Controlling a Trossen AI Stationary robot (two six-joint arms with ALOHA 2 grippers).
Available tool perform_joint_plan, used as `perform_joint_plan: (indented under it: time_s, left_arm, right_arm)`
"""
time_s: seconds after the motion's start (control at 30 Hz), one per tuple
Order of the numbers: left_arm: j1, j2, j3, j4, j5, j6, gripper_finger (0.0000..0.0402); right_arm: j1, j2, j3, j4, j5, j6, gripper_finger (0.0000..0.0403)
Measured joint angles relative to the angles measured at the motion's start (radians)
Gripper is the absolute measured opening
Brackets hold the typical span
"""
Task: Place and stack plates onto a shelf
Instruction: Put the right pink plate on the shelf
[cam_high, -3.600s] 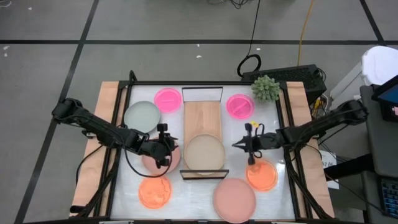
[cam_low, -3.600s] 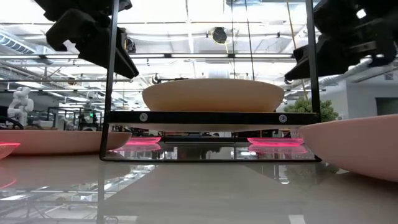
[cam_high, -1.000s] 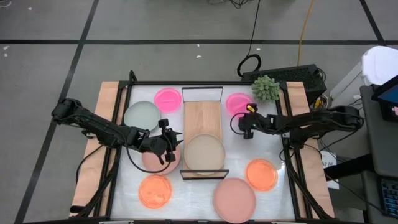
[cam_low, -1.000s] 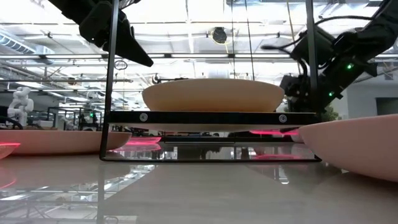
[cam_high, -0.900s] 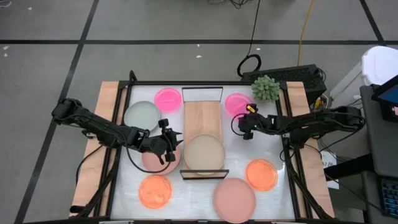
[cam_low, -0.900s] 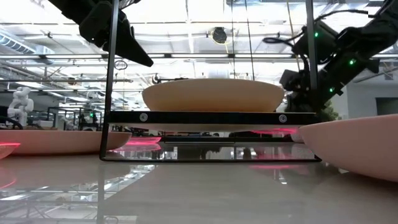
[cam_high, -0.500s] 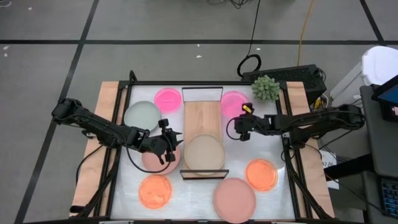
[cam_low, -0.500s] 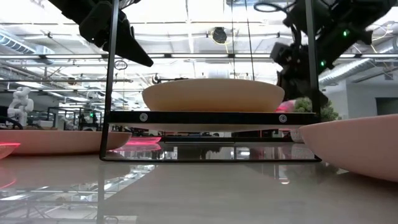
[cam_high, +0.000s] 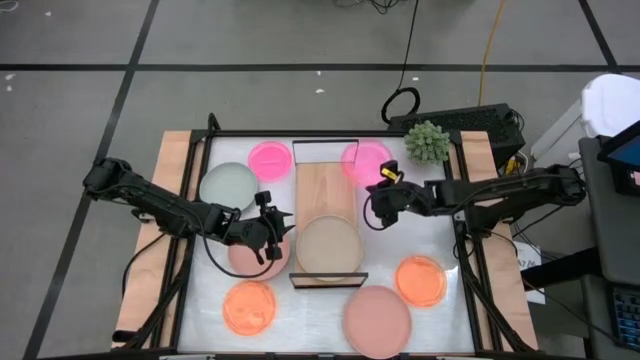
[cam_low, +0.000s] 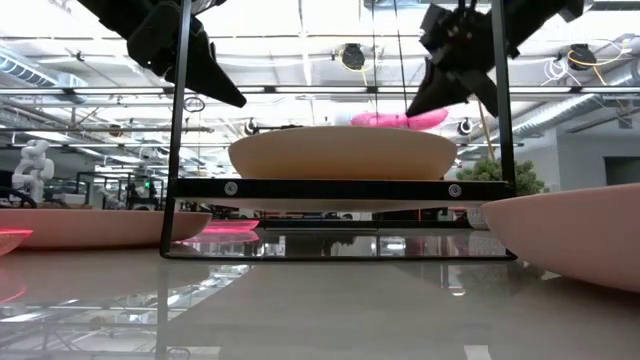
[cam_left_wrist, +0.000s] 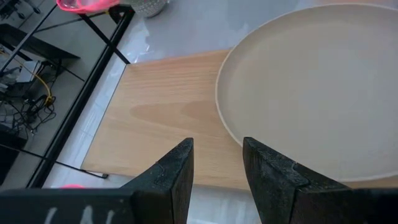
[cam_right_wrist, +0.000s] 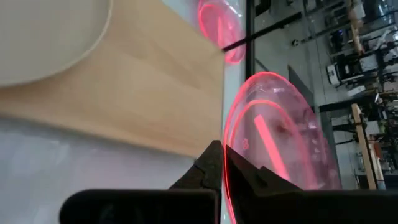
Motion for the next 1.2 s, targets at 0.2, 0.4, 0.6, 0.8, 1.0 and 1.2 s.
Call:
perform_joint_plan:
  time_s: [0.2,0.4,0.6,0.8,1.0,1.2]
  left_arm:
    - [0.000,0.000,0.000,-0.002,0.000,0.000,0.0145]
    - [0.000,0.000,0.000,-0.002,0.000,0.000,0.0145]
    - [0.000,0.000,0.000,-0.001,0.000,0.000,0.0145]
    - [0.000,0.000,0.000,0.000,0.000,-0.004,0.0145]
    - [0.000,0.000,0.000,0.001,0.000,-0.005,0.0145]
    - [0.000,0.000,0.000,-0.001,0.000,-0.012,0.0145]
  right_arm:
    - [0.006,0.000,0.026,0.001,-0.019,-0.015,0.0000]
    - [0.025,0.000,0.032,0.042,-0.131,-0.043,0.0000]
    - [0.029,0.002,0.032,0.097,-0.263,-0.157,0.0000]
    - [-0.015,0.019,0.032,0.129,-0.390,-0.247,0.0000]
    - [-0.081,0.078,0.032,0.174,-0.534,-0.355,0.0000]
    - [-0.156,0.170,0.032,0.259,-0.641,-0.408,0.0000]
